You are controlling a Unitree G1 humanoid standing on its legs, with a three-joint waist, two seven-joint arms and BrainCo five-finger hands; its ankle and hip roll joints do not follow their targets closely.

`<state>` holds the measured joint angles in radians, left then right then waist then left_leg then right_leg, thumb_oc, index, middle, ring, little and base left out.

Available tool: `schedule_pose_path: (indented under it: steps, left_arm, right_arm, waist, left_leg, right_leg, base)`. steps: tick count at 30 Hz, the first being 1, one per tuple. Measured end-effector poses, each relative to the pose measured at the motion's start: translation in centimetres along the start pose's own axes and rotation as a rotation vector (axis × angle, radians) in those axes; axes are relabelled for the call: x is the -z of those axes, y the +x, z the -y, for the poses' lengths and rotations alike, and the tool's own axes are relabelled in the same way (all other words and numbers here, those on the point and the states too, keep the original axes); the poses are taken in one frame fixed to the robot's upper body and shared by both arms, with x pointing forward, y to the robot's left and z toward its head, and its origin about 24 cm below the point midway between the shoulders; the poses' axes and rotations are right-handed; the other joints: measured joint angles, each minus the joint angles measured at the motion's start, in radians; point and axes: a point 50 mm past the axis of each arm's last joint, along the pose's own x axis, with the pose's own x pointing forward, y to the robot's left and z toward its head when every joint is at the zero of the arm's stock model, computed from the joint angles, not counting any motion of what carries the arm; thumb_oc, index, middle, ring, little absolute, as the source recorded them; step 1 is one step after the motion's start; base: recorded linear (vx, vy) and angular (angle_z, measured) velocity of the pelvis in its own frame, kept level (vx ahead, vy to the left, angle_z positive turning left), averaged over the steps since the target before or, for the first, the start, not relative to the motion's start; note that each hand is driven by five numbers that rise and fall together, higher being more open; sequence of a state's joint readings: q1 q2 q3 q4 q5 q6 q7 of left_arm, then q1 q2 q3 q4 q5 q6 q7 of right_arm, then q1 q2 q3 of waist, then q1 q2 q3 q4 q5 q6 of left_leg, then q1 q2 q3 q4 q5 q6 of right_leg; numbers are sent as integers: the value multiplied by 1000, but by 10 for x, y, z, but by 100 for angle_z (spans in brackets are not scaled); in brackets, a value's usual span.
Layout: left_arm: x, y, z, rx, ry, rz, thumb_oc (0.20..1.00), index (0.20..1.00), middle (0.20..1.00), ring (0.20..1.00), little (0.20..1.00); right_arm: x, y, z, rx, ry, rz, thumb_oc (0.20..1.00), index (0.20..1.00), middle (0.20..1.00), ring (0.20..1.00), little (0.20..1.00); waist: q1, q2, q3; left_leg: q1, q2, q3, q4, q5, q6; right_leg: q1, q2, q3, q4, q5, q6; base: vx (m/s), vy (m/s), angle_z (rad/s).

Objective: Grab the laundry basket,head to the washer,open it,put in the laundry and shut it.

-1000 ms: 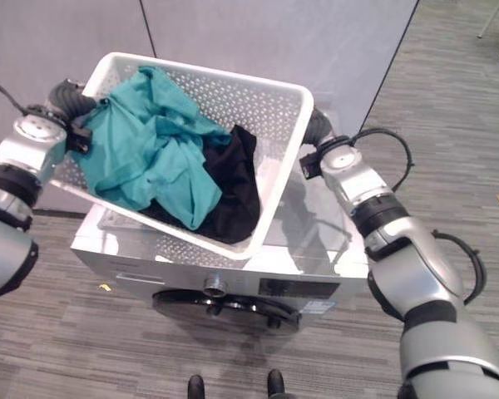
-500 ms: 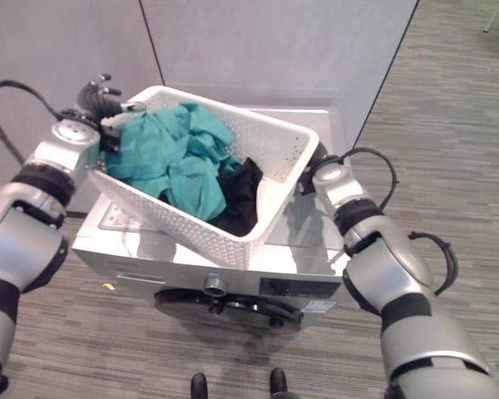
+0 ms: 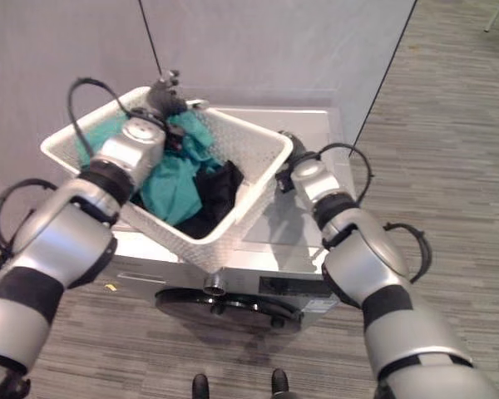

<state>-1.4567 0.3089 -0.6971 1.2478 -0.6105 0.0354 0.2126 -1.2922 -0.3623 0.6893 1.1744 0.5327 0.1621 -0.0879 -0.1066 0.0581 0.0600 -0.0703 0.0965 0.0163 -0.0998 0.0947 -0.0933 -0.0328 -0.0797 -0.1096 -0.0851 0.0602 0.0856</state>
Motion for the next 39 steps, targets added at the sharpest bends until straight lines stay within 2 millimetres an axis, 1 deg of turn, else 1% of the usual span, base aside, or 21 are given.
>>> schedule_pose_path:
  steps: [3,5,7,9,10,14,17,19,22,24,26,28,29,31,32,34,35,36,37,38,39]
  left_arm:
    - [-12,0,4,16,-8,46,1000,1000,1000,1000,1000]
    - [-25,-2,11,48,-23,107,1000,1000,1000,1000,1000]
    - [-30,-3,13,58,-36,133,1000,1000,1000,1000,1000]
    - [-37,-5,18,77,-54,163,1000,1000,1000,1000,1000]
    - [-41,-6,19,81,-58,185,1000,1000,1000,1000,1000]
    - [-45,-6,16,65,-62,203,1000,1000,1000,1000,1000]
    - [-45,-7,16,65,-65,203,1000,1000,1000,1000,1000]
    - [-50,-8,20,83,-76,225,1000,1000,1000,1000,1000]
    - [-59,-11,23,104,-95,265,1000,1000,1000,1000,1000]
    - [-65,-13,20,109,-108,297,1000,1000,1000,1000,1000]
    - [-76,-21,11,128,-133,369,1000,1000,1000,1000,1000]
    - [-81,-30,3,151,-141,441,1000,1000,1000,1000,1000]
    - [-80,-35,-1,154,-149,467,1000,1000,1000,1000,1000]
    - [-76,-49,-18,142,-191,529,1000,1000,1000,1000,1000]
    - [-74,-58,-30,127,-212,565,1000,1000,1000,1000,1000]
    - [-65,-80,-56,66,-242,635,1000,1000,1000,1000,1000]
    - [-47,-108,-88,-37,-231,691,1000,1000,1000,1000,1000]
    - [-27,-123,-111,-161,-239,687,1000,1000,1000,1000,1000]
    - [-19,-125,-117,-196,-220,662,1000,1000,1000,1000,1000]
    - [-10,-143,-126,-227,-186,670,1000,1000,1000,1000,1000]
    - [12,-176,-144,-310,-125,652,1000,1000,1000,1000,1000]
  right_arm:
    - [-9,0,2,9,19,22,1000,1000,1000,1000,1000]
    - [-20,-1,4,17,17,58,1000,1000,1000,1000,1000]
    - [-24,-1,8,30,18,72,1000,1000,1000,1000,1000]
    - [-27,-3,20,57,11,89,1000,1000,1000,1000,1000]
    - [-27,-4,31,85,5,97,1000,1000,1000,1000,1000]
    - [-26,-6,50,141,11,95,1000,1000,1000,1000,1000]
    - [-28,-7,53,154,15,101,1000,1000,1000,1000,1000]
    - [-30,-8,59,165,11,116,1000,1000,1000,1000,1000]
    - [-40,-12,63,174,4,165,1000,1000,1000,1000,1000]
    - [-52,-15,61,164,3,229,1000,1000,1000,1000,1000]
    - [-67,-24,56,133,37,330,1000,1000,1000,1000,1000]
    - [-69,-34,56,107,51,401,1000,1000,1000,1000,1000]
    - [-65,-39,56,95,46,421,1000,1000,1000,1000,1000]
    - [-55,-56,56,58,87,490,1000,1000,1000,1000,1000]
    - [-49,-67,58,50,111,526,1000,1000,1000,1000,1000]
    - [-28,-90,68,66,145,566,1000,1000,1000,1000,1000]
    - [-2,-110,82,114,152,549,1000,1000,1000,1000,1000]
    - [26,-119,98,188,162,481,1000,1000,1000,1000,1000]
    - [33,-120,102,200,166,453,1000,1000,1000,1000,1000]
    - [31,-134,103,197,170,493,1000,1000,1000,1000,1000]
    - [35,-155,103,193,169,533,1000,1000,1000,1000,1000]
  waist:
    - [0,0,0]
    - [0,0,0]
    - [0,0,0]
    - [4,0,0]
    - [5,0,0]
    - [10,1,-1]
    - [10,2,-1]
    - [14,2,-1]
    - [21,2,-1]
    - [25,2,-1]
    - [27,2,-1]
    - [29,3,-1]
    - [33,2,-1]
    - [42,2,-1]
    - [49,2,-1]
    - [64,2,-1]
    - [79,0,0]
    - [89,-9,0]
    - [105,-15,4]
    - [107,-17,5]
    - [107,-20,7]
  left_leg:
    - [-1,0,-2,0,0,0]
    - [-2,0,-7,0,0,0]
    - [-1,0,-10,0,0,0]
    - [-1,-1,-18,0,0,0]
    - [1,-1,-28,0,0,0]
    - [3,-1,-36,0,0,0]
    - [6,-1,-37,0,1,1]
    - [6,-2,-40,0,2,2]
    - [14,-2,-41,0,2,2]
    - [17,-2,-41,0,2,2]
    - [18,-2,-42,0,3,2]
    - [25,-2,-46,0,4,2]
    - [30,-2,-49,0,4,2]
    - [39,-2,-55,0,3,2]
    - [39,-1,-56,0,3,2]
    - [38,0,-59,-1,3,2]
    - [37,-1,-63,-1,2,2]
    - [37,-2,-65,-1,0,3]
    - [35,-2,-68,-3,-1,4]
    - [32,-2,-69,-5,-6,6]
    - [35,-3,-67,-2,-10,7]
  right_leg:
    - [0,-1,-3,0,0,0]
    - [2,-1,-12,0,0,0]
    - [4,-1,-15,0,0,-1]
    - [9,-1,-24,0,-1,-1]
    - [16,-1,-35,0,-2,-2]
    - [23,0,-45,0,-3,-3]
    - [26,0,-46,0,-3,-3]
    - [29,0,-50,0,-3,-4]
    - [37,0,-51,0,-3,-4]
    - [39,0,-50,0,-3,-4]
    - [41,1,-51,0,-3,-4]
    - [49,1,-55,0,-3,-4]
    - [56,1,-60,0,-3,-4]
    - [70,2,-70,0,-8,-9]
    - [70,3,-70,0,-10,-10]
    - [70,4,-73,0,-12,-13]
    - [72,4,-78,0,-13,-12]
    - [74,2,-79,-1,-16,-16]
    - [75,3,-82,0,-16,-15]
    - [71,3,-82,0,-16,-15]
    - [71,1,-80,-1,-19,-13]
  base:
    - [9,0,1]
    - [30,-6,6]
    - [27,-7,6]
    - [25,-8,13]
    - [11,-8,17]
    - [4,-3,7]
    - [0,0,0]
    - [2,-3,5]
    - [-1,0,1]
    - [0,0,0]
    - [-17,2,1]
    - [-13,0,6]
    - [11,-12,9]
    - [11,-8,10]
    - [1,3,5]
    - [19,-2,5]
    - [57,-14,9]
    - [33,-7,9]
    - [29,-4,5]
    - [0,0,0]
    - [2,4,-6]
